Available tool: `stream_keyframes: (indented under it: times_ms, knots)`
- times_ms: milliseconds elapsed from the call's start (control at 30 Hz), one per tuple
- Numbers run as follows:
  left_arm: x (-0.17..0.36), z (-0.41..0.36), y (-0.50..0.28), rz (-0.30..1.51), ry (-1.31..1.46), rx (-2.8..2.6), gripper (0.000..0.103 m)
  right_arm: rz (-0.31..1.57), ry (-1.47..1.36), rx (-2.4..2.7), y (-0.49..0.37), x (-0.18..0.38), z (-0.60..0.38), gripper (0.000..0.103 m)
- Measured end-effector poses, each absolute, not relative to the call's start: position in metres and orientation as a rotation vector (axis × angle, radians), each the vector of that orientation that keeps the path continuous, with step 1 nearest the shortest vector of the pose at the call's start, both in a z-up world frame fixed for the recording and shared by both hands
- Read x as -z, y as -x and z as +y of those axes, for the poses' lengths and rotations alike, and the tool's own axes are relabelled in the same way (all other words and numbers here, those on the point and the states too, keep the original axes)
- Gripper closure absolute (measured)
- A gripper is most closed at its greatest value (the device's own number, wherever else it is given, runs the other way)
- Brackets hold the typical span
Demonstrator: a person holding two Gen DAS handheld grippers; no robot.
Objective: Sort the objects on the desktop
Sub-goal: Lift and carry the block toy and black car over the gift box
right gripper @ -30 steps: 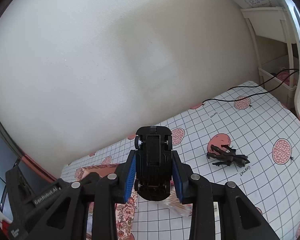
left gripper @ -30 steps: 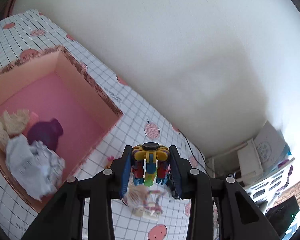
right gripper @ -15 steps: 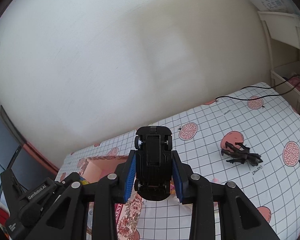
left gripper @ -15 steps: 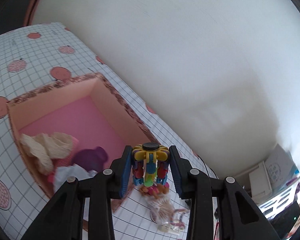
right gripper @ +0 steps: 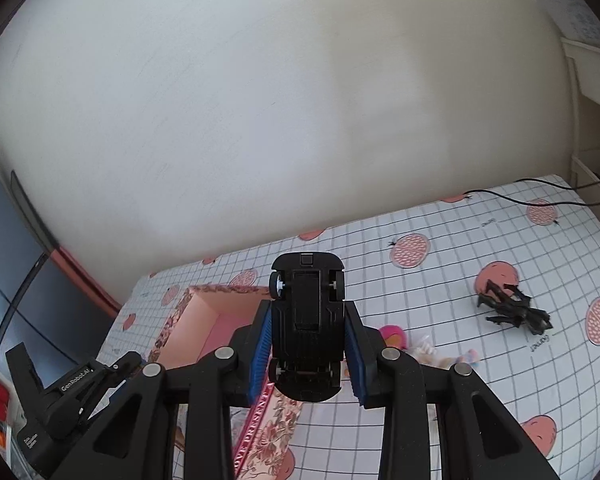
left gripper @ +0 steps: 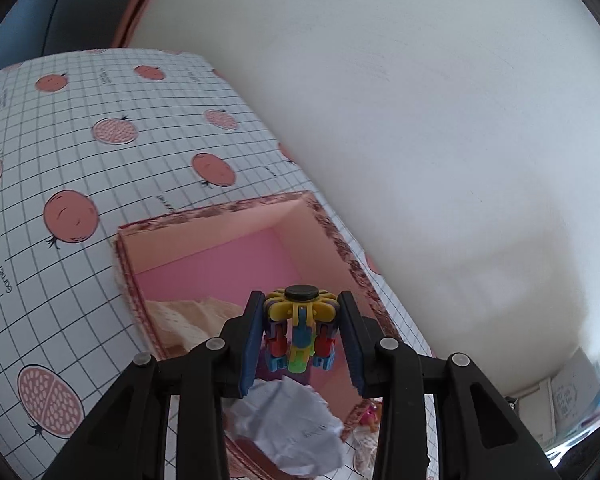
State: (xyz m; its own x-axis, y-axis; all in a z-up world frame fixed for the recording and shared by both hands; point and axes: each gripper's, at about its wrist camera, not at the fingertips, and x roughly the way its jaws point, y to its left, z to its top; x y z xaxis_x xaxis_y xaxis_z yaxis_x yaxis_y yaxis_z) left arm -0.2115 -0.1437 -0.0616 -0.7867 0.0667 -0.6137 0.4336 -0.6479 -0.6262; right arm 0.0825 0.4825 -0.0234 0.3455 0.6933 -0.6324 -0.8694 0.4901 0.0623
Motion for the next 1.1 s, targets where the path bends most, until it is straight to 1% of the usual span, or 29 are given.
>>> stream_keyframes:
  times_ms: [467,600,633,1100]
  knots:
    - [0.079,-0.177,0.2,1.254,-0.854,2.42,0.065,0.674,0.443,-1.144,-0.044,0.048,0.529,0.067]
    - [0.082,-0.179,0.2,1.25,-0.86,2.414,0.065,0.705,0.462,-1.153,-0.041,0.059,0.538,0.067]
    - [0.083,-0.18,0.2,1.253,-0.861,2.413,0.065,0.658,0.455,-1.177,-0.042,0.06,0.539,0.067]
    - [0.097,-0.18,0.205,1.276,-0.914,2.387,0.065,0.717,0.534,-1.171,-0.04,0.086,0.558,0.067]
